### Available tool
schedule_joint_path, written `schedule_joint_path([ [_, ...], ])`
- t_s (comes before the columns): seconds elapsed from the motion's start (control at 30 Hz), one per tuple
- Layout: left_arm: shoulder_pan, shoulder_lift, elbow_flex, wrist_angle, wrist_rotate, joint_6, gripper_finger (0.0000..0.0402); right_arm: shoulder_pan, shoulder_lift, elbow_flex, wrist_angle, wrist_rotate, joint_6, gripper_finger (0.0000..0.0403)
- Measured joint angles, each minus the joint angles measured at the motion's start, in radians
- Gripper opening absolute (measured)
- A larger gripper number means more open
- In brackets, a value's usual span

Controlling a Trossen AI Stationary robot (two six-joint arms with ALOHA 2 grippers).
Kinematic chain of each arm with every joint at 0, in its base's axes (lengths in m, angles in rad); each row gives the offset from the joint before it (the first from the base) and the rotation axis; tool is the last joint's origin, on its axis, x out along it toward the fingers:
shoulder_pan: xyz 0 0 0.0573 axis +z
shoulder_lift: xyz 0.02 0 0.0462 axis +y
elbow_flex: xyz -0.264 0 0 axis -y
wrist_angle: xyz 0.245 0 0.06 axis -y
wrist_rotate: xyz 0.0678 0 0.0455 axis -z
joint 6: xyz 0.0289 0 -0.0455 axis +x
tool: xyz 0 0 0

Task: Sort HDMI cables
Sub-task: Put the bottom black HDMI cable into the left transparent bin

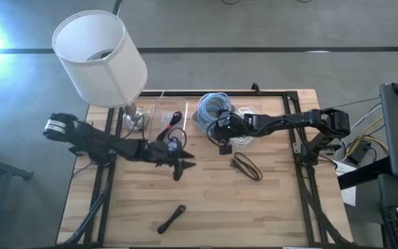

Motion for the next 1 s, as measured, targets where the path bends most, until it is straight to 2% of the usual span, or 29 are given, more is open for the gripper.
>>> schedule_joint_path([
  [0.23,-0.099,0.042,0.0,0.006,0.063,-0.149,0.0183,0.0,0.0,0.0,0.001,0.0,-0.007,0.0097],
  [0.5,-0.232,0.047,0.003,-0.012,0.066,-0.329,0.0183,0.0,0.0,0.0,0.003,0.0,-0.037,0.0101],
  [0.6,-0.267,0.064,0.051,-0.141,0.061,-0.412,0.0183,0.0,0.0,0.0,0.011,0.0,-0.054,0.0105],
  [0.7,-0.292,0.101,0.143,-0.363,0.078,-0.485,0.0183,0.0,0.0,0.0,0.033,0.0,-0.056,0.0109],
  [0.83,-0.313,0.174,0.291,-0.605,0.13,-0.495,0.0183,0.0,0.0,0.002,0.042,0.001,-0.069,0.0112],
  [0.93,-0.321,0.233,0.382,-0.683,0.192,-0.507,0.0183,0.0,0.0,0.006,0.043,0.001,-0.07,0.0114],
  [1.0,-0.321,0.273,0.423,-0.706,0.27,-0.525,0.0183,0.0,0.0,0.009,0.043,0.001,-0.07,0.0113],
])
